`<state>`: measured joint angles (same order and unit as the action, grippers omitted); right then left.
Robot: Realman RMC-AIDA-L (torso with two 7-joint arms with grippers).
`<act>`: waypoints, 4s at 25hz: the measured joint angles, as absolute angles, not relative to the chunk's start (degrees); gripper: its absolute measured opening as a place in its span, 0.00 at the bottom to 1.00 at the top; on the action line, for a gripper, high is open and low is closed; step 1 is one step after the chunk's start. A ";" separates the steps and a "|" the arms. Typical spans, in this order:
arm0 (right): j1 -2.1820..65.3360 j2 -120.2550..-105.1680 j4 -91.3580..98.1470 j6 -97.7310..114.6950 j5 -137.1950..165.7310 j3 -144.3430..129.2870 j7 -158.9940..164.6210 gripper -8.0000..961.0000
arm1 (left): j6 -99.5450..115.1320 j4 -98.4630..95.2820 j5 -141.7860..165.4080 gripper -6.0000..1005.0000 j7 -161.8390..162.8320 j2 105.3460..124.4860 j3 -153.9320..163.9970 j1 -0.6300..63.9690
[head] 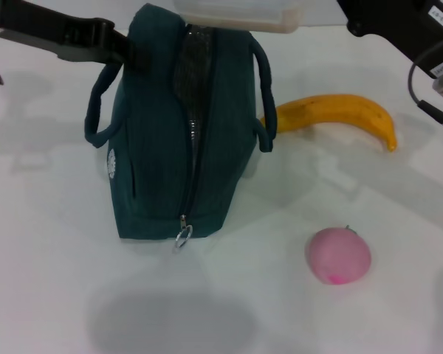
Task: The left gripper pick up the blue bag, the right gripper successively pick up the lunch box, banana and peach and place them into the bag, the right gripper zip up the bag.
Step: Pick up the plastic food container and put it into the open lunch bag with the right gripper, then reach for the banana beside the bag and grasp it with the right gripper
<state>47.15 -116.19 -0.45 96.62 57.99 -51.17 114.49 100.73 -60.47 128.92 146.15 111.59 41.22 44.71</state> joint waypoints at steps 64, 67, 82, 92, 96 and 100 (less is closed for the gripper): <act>44.99 -116.18 7.82 83.14 60.19 -64.24 114.12 0.26 | 100.60 -56.77 120.03 0.05 145.83 112.03 40.99 43.53; 40.95 -116.07 13.31 83.69 59.89 -64.48 113.80 0.27 | 100.49 -56.95 120.06 0.05 145.81 111.84 40.95 43.00; 34.87 -105.73 46.06 76.58 87.48 -64.09 113.75 0.58 | 100.27 -57.31 120.04 0.05 144.93 111.52 40.89 41.79; 48.34 -101.75 49.35 80.03 116.88 -64.01 116.30 0.72 | 100.28 -57.35 120.09 0.05 144.36 111.49 40.88 41.64; 53.41 -102.93 47.97 80.06 128.97 -64.15 116.36 0.80 | 100.28 -57.37 120.14 0.05 144.07 111.46 41.01 41.92; 56.87 -104.47 42.46 77.73 135.94 -64.03 115.93 0.87 | 100.25 -57.40 120.15 0.05 143.90 111.48 41.19 42.74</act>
<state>56.87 -104.47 42.46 77.73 135.94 -64.03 115.93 100.25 -57.40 120.15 143.90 111.48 41.19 42.74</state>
